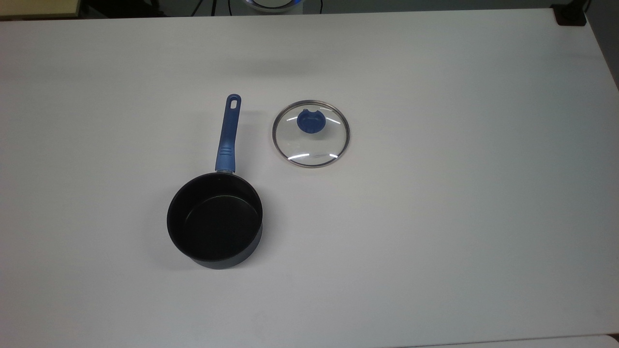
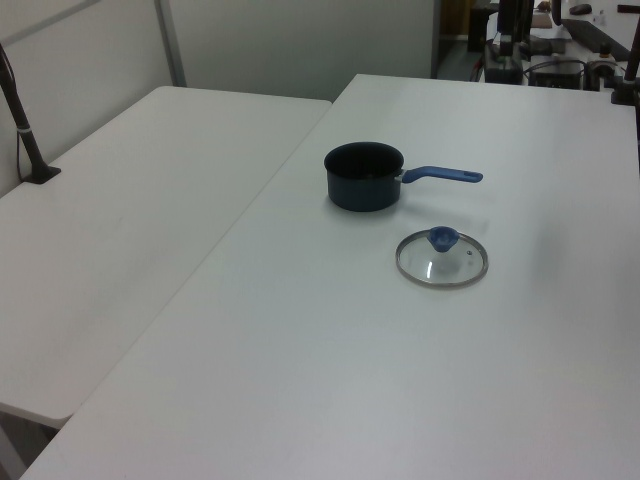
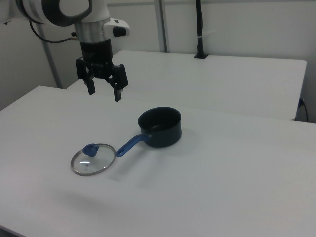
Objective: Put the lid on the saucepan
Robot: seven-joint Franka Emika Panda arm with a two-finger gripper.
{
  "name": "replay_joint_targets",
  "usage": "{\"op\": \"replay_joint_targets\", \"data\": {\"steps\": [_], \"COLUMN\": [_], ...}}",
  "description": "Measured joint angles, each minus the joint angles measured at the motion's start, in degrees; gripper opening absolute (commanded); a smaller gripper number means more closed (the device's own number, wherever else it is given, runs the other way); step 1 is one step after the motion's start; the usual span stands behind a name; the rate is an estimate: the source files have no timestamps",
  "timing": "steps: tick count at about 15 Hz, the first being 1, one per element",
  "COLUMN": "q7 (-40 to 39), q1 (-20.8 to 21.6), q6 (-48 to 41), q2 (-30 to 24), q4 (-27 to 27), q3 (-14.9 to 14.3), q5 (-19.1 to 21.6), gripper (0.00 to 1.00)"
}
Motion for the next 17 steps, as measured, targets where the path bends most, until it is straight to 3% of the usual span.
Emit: {"op": "replay_joint_targets", "data": {"steps": [9,17], "q7": [-0.39,5.87], "q1": [0.86,7.59], "q6": [0.06,9.08], "q2": [1.2,8.46], "q4": [-0.3,-3.61], "q3": [0.88,2.31], "q5": [0.0,0.06], "gripper": [1.0,1.0]}}
